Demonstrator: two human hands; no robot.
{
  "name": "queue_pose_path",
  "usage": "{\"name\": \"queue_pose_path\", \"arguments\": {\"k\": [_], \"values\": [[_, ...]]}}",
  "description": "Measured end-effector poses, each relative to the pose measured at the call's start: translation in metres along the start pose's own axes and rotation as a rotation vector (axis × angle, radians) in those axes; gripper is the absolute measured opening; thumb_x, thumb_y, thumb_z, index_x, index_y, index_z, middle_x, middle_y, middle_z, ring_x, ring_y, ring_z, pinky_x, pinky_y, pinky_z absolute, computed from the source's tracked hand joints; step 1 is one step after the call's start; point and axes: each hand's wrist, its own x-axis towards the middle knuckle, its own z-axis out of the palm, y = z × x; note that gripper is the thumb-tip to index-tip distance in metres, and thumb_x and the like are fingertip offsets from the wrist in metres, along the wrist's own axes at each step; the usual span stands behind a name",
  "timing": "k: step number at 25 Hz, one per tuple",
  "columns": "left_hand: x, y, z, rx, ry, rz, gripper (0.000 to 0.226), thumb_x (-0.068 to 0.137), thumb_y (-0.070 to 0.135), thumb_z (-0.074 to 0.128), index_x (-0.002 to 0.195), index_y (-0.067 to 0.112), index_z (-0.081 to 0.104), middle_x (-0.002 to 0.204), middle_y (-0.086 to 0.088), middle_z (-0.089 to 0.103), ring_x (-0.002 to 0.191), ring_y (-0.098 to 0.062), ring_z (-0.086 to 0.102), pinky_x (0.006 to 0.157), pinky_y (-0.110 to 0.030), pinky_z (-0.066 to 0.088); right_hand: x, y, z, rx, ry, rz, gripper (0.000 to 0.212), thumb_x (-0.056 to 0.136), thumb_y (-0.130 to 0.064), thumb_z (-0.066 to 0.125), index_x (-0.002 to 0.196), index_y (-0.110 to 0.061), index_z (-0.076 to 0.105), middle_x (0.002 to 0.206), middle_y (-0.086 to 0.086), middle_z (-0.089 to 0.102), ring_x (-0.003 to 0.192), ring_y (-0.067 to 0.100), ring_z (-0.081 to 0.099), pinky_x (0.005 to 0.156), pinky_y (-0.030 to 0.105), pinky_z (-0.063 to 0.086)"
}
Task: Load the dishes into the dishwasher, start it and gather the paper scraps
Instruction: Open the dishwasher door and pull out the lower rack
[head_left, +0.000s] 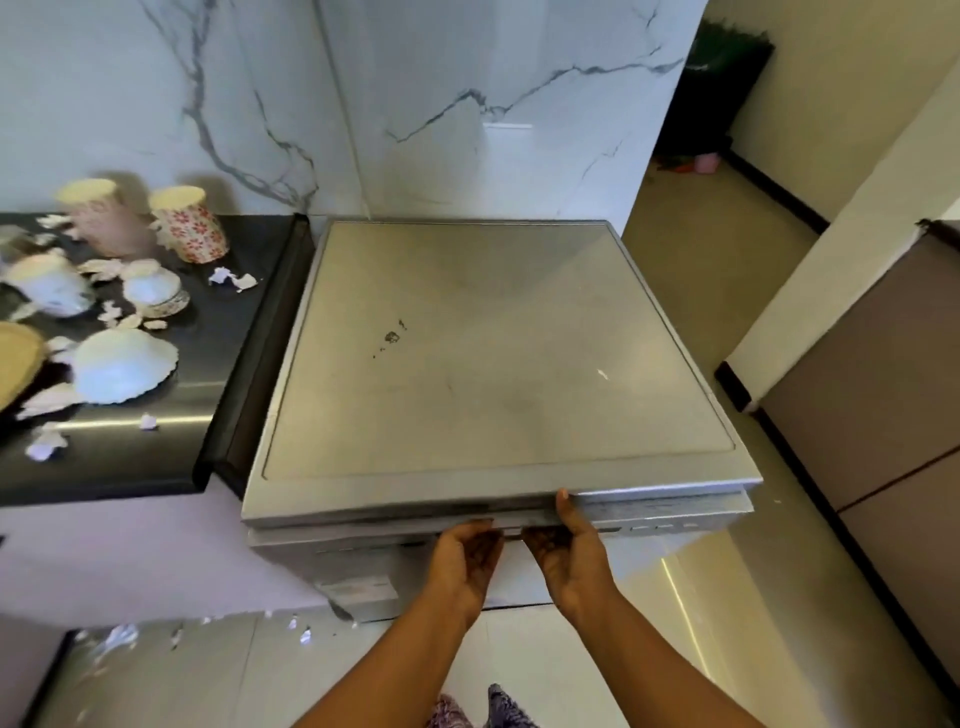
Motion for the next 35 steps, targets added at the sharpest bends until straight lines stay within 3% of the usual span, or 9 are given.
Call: {"name": "queue_pose_path", "arguments": {"k": [3, 9, 14, 19, 21, 24, 28, 32, 35], "values": [[-0.019, -0.019, -0.016, -0.069, 0.002, 0.032, 0.010, 0.087, 0.012, 0.061, 0.095, 0.006, 0.060, 0.089, -0.018, 0.068, 0.084, -0.028, 0.063, 0.071, -0.034, 0.056, -0.014, 0.011, -0.023, 0.031, 0.059, 0.039, 0.025, 0.091, -0.021, 0.055, 0.112, -0.009, 0.055, 0.104, 0.021, 0.064, 0.093, 0.032, 0.063, 0.066, 0.038, 0.060], [-0.065, -0.083, -0.074, 0.077, 0.188, 0.031, 0.056, 0.064, 0.037, 0.081, 0.107, 0.010, 0.059, 0.098, -0.018, 0.070, 0.091, -0.032, 0.066, 0.081, -0.042, 0.055, -0.070, 0.042, -0.093, -0.105, 0.125, 0.107, 0.028, 0.090, -0.026, 0.056, 0.114, -0.012, 0.054, 0.111, 0.022, 0.062, 0.095, 0.034, 0.062, 0.078, 0.045, 0.054], [-0.095, -0.082, -0.108, 0.957, 0.776, 0.248, 0.153, 0.038, 0.069, 0.079, 0.145, -0.004, -0.003, 0.150, -0.031, 0.006, 0.141, -0.044, 0.007, 0.114, -0.050, 0.017, -0.088, 0.039, -0.129, -0.994, 0.612, -0.124, 0.115, 0.053, -0.047, 0.083, 0.130, 0.017, 0.028, 0.130, 0.032, 0.038, 0.119, 0.044, 0.037, 0.100, 0.050, 0.035], [-0.084, -0.050, -0.122, 1.799, 0.582, 0.738, 0.137, 0.053, 0.084, 0.055, 0.148, 0.014, -0.014, 0.149, -0.015, -0.033, 0.136, -0.035, -0.031, 0.110, -0.049, -0.015, -0.084, 0.030, -0.134, -1.392, 0.538, -0.530, 0.125, 0.056, -0.034, 0.087, 0.144, 0.007, 0.009, 0.151, 0.031, 0.001, 0.140, 0.044, 0.002, 0.113, 0.051, 0.010], [-0.076, -0.036, -0.123, 2.021, 0.477, 0.672, 0.133, 0.048, 0.098, 0.026, 0.150, 0.018, -0.005, 0.153, -0.008, -0.025, 0.140, -0.033, -0.026, 0.109, -0.050, -0.015, -0.073, 0.024, -0.133, -1.600, 0.220, -0.824, 0.095, 0.069, -0.023, 0.079, 0.145, -0.003, 0.026, 0.155, 0.017, 0.008, 0.143, 0.033, -0.001, 0.111, 0.047, 0.010], [-0.075, -0.035, -0.130, 2.109, 0.437, 0.683, 0.144, 0.027, 0.098, -0.011, 0.148, 0.024, 0.015, 0.157, 0.001, 0.014, 0.146, -0.026, -0.002, 0.111, -0.050, -0.012, -0.056, 0.020, -0.125, -1.842, -0.170, -0.736, 0.053, 0.090, -0.036, 0.055, 0.138, -0.016, 0.043, 0.148, -0.003, 0.031, 0.143, 0.026, 0.016, 0.114, 0.040, -0.003], [-0.076, -0.027, -0.132, 2.126, 0.343, 0.729, 0.128, 0.030, 0.101, 0.007, 0.128, 0.026, 0.039, 0.134, 0.005, 0.046, 0.131, -0.020, 0.035, 0.118, -0.048, 0.010, -0.058, 0.037, -0.133, -1.934, -0.127, -0.834, 0.079, 0.086, -0.066, 0.013, 0.128, -0.014, 0.056, 0.130, 0.005, 0.057, 0.129, 0.026, 0.045, 0.113, 0.040, 0.020], [-0.071, -0.020, -0.152, 2.262, 0.154, 0.586, 0.131, 0.023, 0.102, 0.001, 0.118, 0.025, 0.049, 0.120, 0.002, 0.056, 0.111, -0.019, 0.051, 0.103, -0.037, 0.037, -0.060, 0.049, -0.150, -1.882, -0.139, -0.947, 0.056, 0.087, -0.047, 0.031, 0.097, -0.009, 0.071, 0.093, 0.006, 0.071, 0.089, 0.025, 0.066, 0.089, 0.040, 0.050], [-0.067, -0.028, -0.175, 2.252, 0.005, 0.394, 0.118, 0.036, 0.103, 0.017, 0.114, 0.025, 0.055, 0.115, 0.000, 0.062, 0.103, -0.018, 0.058, 0.091, -0.035, 0.048, -0.070, 0.054, -0.165, -2.003, -0.243, -0.840, 0.053, 0.087, -0.045, 0.026, 0.079, -0.016, 0.069, 0.076, 0.002, 0.070, 0.072, 0.022, 0.065, 0.070, 0.032, 0.049]]}}
